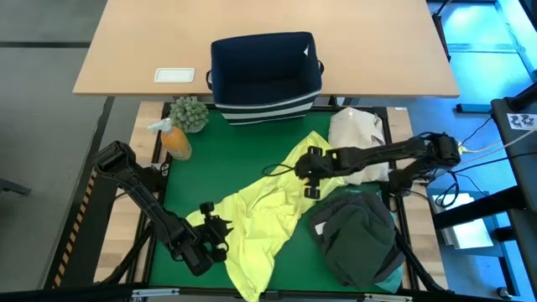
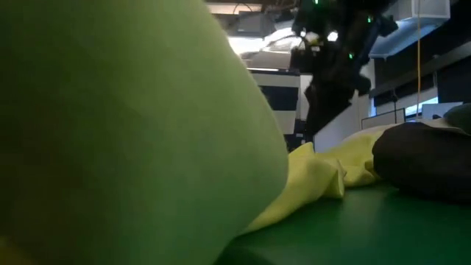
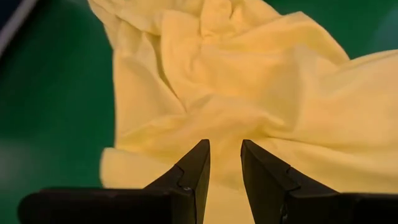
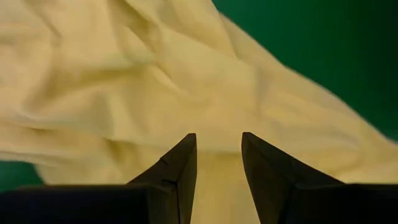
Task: Fold laundry
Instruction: Fold the yellow shirt on the table
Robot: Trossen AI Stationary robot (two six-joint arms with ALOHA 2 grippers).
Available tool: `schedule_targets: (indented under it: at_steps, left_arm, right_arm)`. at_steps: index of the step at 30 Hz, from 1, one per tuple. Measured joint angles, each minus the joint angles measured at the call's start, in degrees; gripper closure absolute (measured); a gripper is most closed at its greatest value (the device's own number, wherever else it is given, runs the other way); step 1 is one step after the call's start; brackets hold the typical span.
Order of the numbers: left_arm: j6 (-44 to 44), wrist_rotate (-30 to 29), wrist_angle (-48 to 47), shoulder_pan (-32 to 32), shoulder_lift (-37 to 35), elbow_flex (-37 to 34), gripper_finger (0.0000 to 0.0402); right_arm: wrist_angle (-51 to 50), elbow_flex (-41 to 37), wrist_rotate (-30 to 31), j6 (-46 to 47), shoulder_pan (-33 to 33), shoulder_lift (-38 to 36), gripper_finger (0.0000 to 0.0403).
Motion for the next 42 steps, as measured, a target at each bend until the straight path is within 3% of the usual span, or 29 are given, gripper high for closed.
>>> schedule_targets:
  at_steps: [16,28,42]
  left_arm:
    - [-3.1,14.1,1.5,3.5,5.0,-3.5,0.0316]
    - [-9.6,28.7,0.0,5.0,4.6,-8.3,0.0335]
    - [-17.7,39.9,-24.2,4.7,5.1,-2.6,0.0376]
  right_arm:
    - [1.2,-5.7,0.0,0.0,-9.9,0.7,0.0276]
    - [5.4,-5.3,-1.4,-1.7,-15.8,9.4,0.0276]
    - [7.4,3.8,4.4,-5.3,-16.5,10.5,0.0276]
